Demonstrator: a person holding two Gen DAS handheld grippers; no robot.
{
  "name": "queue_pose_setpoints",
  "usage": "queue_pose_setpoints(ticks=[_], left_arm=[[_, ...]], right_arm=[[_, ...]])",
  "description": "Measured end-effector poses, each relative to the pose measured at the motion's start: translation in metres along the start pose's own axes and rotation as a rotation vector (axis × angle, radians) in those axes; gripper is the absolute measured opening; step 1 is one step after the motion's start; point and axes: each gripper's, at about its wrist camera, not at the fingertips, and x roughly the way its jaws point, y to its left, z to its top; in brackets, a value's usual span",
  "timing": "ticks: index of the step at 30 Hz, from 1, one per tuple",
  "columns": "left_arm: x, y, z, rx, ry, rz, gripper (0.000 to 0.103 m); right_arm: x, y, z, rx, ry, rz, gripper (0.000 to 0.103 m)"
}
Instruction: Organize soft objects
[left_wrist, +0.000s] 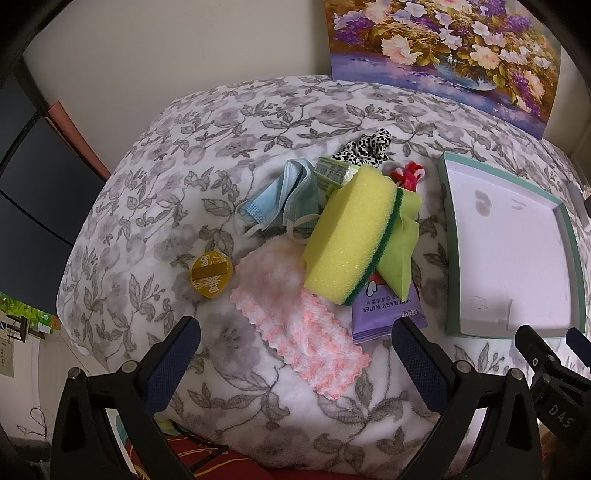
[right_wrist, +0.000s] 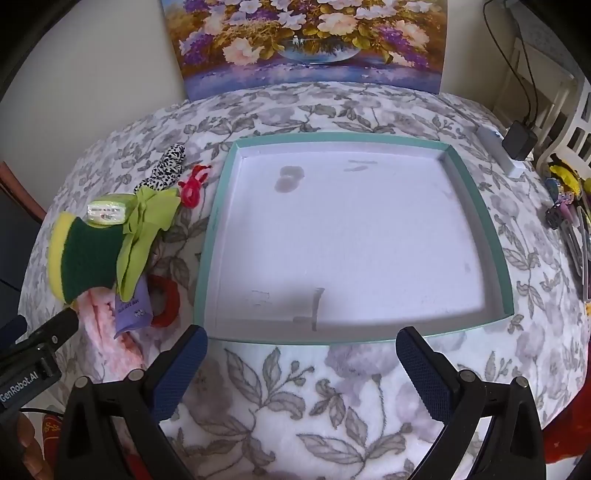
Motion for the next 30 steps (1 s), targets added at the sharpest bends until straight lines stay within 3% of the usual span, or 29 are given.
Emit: queue_pose_setpoints(ticks=[30], left_arm=[[-0.0001,-0.0003,0.0000,0.000,-0.001,0.002,0.103]], right_arm=[[0.0018,0.0019,-0.0026,-0.009,0.014,-0.008,0.103]])
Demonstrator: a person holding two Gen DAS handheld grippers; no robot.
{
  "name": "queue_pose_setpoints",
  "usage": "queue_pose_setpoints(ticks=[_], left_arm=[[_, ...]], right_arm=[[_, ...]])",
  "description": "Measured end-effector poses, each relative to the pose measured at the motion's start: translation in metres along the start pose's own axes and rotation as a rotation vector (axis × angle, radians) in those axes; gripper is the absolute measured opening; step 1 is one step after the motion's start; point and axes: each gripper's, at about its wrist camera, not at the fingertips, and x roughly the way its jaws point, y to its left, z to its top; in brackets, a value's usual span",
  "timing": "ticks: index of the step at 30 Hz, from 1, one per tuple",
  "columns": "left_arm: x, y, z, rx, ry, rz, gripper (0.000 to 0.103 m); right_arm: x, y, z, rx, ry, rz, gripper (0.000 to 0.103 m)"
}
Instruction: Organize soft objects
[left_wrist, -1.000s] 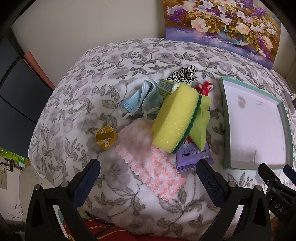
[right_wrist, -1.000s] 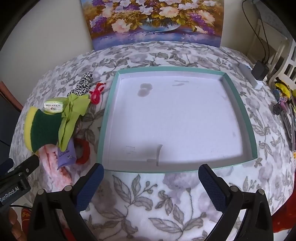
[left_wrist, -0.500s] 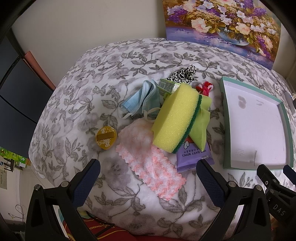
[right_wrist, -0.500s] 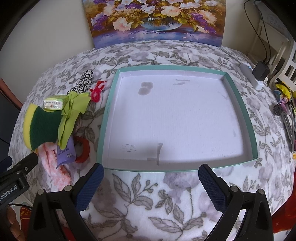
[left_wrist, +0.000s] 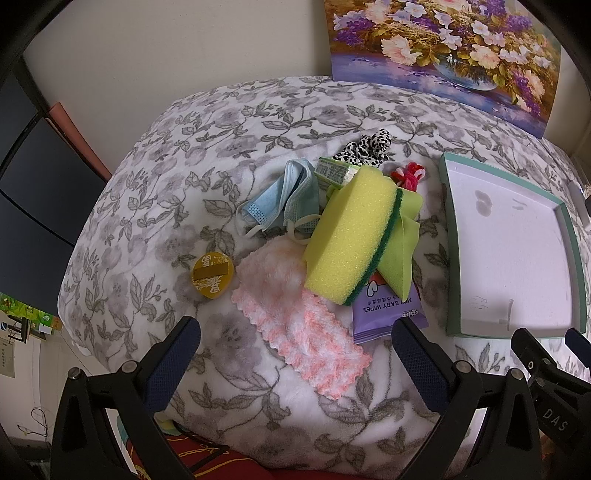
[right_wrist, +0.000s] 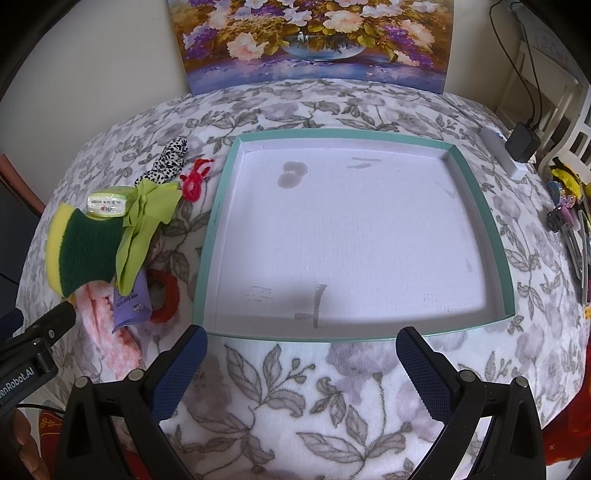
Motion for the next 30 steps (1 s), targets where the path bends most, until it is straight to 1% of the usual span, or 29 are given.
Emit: queue_pose_setpoints(ticks=[30], left_arm=[[-0.0007,0.0016,0.0016,0.000,0.000,0.006,0.103]], right_arm=[[0.0005,0.0013,0.0006,-0.003,0.005,-0.003,0.103]])
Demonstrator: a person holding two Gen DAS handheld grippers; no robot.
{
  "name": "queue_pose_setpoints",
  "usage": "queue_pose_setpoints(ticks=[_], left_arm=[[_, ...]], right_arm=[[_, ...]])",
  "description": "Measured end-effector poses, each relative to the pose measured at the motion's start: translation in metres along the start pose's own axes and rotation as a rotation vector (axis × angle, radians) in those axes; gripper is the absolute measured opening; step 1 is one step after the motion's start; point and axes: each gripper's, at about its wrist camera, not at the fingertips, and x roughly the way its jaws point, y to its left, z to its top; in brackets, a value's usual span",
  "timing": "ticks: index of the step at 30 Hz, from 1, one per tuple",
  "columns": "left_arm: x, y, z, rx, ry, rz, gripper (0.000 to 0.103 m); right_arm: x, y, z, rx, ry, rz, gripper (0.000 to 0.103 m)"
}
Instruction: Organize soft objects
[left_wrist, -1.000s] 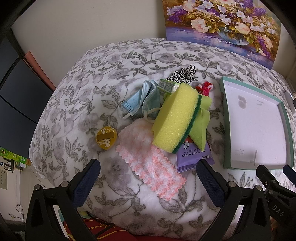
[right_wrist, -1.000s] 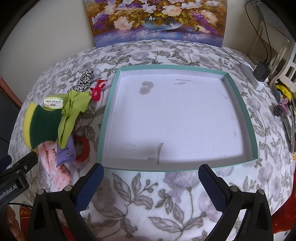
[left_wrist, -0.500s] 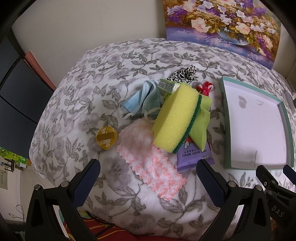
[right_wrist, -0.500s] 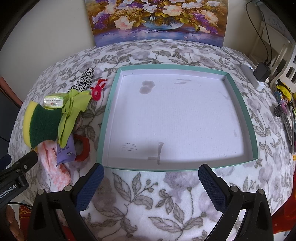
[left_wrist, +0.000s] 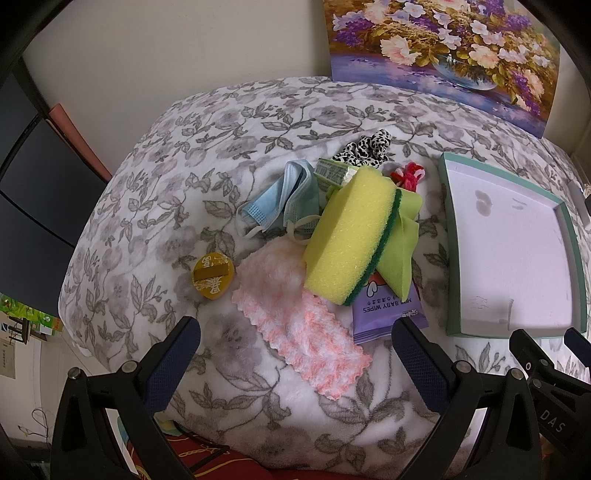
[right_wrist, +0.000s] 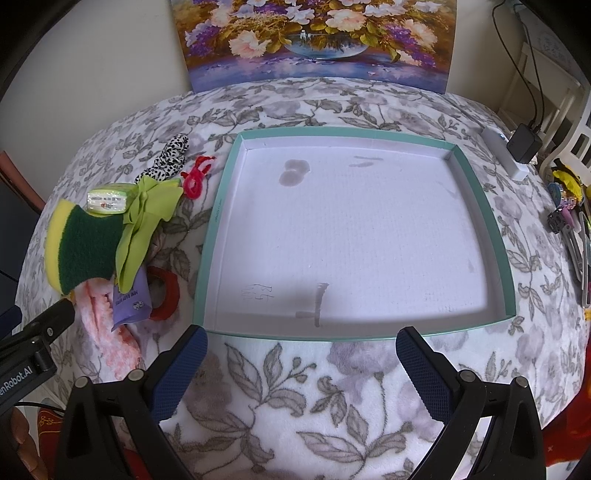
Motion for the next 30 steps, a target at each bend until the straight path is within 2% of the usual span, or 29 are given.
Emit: queue_pose_setpoints(ticks=[9,12,17,22,30], left_arm=[[-0.001,-0.001,0.000,-0.001,-0.001,-0.003,0.103],[-0.003,0.004,0.002,-0.028,-0.014,-0.032,0.103],[-0.010,0.037,0.007,-0.152,-0.082,-0.016,0.103],[0.001,0.074,0.007,-0.263,-0.065,-0.076,0.103],[0.017,0.116,0.002,-0.372,-0.062,-0.104,0.103]], right_arm=[[0.000,0.000,0.001,-0.001,0.001,0.000,0.103],[-0.005,0.001,0.001,0.000,-0.022,0.014,0.103],[-0.016,0.012,0.009,0.007,-0.120,0.087,0.103],[-0.027,0.036,0.022,-0.002,-0.184,0.193,0.103],[-0.033,0.085,0.029,-0.065,-0.241,0.317,0.103]])
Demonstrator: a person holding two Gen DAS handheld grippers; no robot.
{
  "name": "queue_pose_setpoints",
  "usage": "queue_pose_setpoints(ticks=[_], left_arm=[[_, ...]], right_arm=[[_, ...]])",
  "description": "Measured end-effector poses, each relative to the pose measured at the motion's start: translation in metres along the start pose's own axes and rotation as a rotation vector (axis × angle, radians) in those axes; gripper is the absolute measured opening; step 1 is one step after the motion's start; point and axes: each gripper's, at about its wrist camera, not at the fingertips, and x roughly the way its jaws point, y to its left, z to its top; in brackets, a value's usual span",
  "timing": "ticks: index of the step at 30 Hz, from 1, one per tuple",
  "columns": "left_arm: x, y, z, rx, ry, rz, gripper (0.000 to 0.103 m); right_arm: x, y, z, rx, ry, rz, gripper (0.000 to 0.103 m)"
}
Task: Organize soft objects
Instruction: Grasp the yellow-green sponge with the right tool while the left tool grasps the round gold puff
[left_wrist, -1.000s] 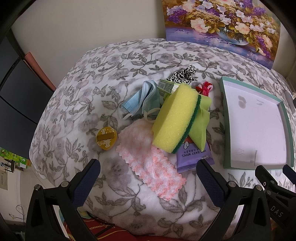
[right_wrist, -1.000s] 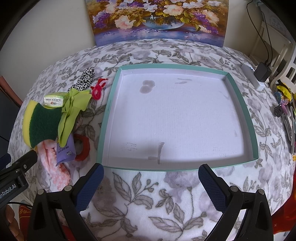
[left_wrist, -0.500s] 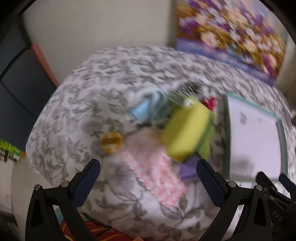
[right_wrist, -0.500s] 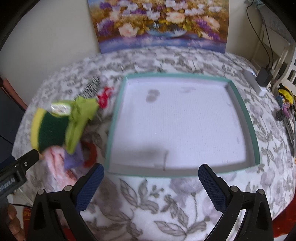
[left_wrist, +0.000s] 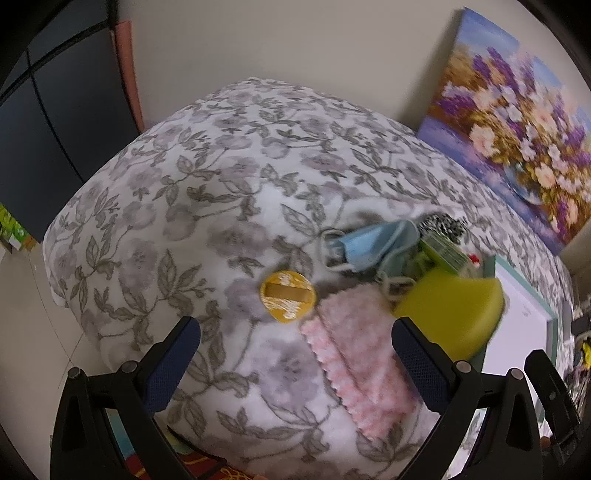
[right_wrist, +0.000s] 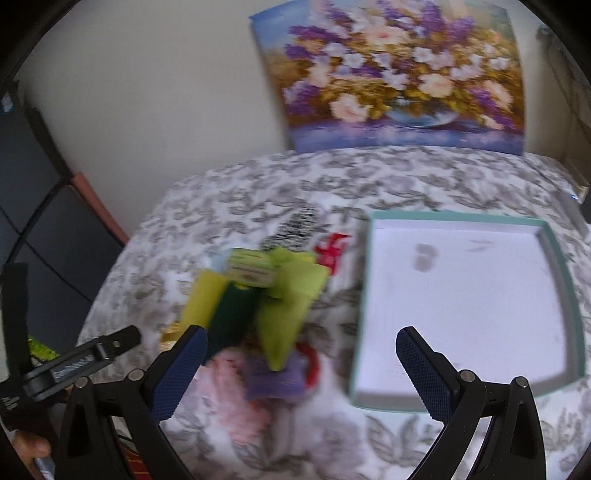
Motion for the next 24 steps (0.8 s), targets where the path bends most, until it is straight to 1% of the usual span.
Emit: queue_pose_setpoints(ticks=[5,8,11,13,16,19,24], left_arm=[[0.007,0.019,0.006,-0.049,-0.023,-0.017,0.103],[0.015,0.023,0.007,-0.063,-0.008,-0.028,0.103],[0.025,0.025,0.008,-0.069,0.022,-0.035,0.103],[0.029,0.026,0.008,-0.065,0.033,-0.028,0.103],[0.035,0.029,0.009,-0.071,0.041,-0.011,0.103],[0.039,0.032,0.010,-0.082,0.050,-0.015,0.103],[0.047,0.031,0.010,-0.067,0.054,0.011,0.103]], right_arm=[[0.008,0.021,0.003,-0.036,-0.020,0.018,0.103],[0.015,0.033,0.004,-0.052,-0.016,0.038,0.103],[0.023,0.044,0.005,-0.073,-0.009,0.065,0.103],[0.029,0.051,0.005,-0.098,-0.003,0.070,0.103],[0.038,0.058,0.003,-0.121,0.019,0.060,0.103],[0.050,0.059,0.002,-0.121,0.046,0.050,0.103],[0.059,0.058,0.000,-0.121,0.066,0.039,0.103]])
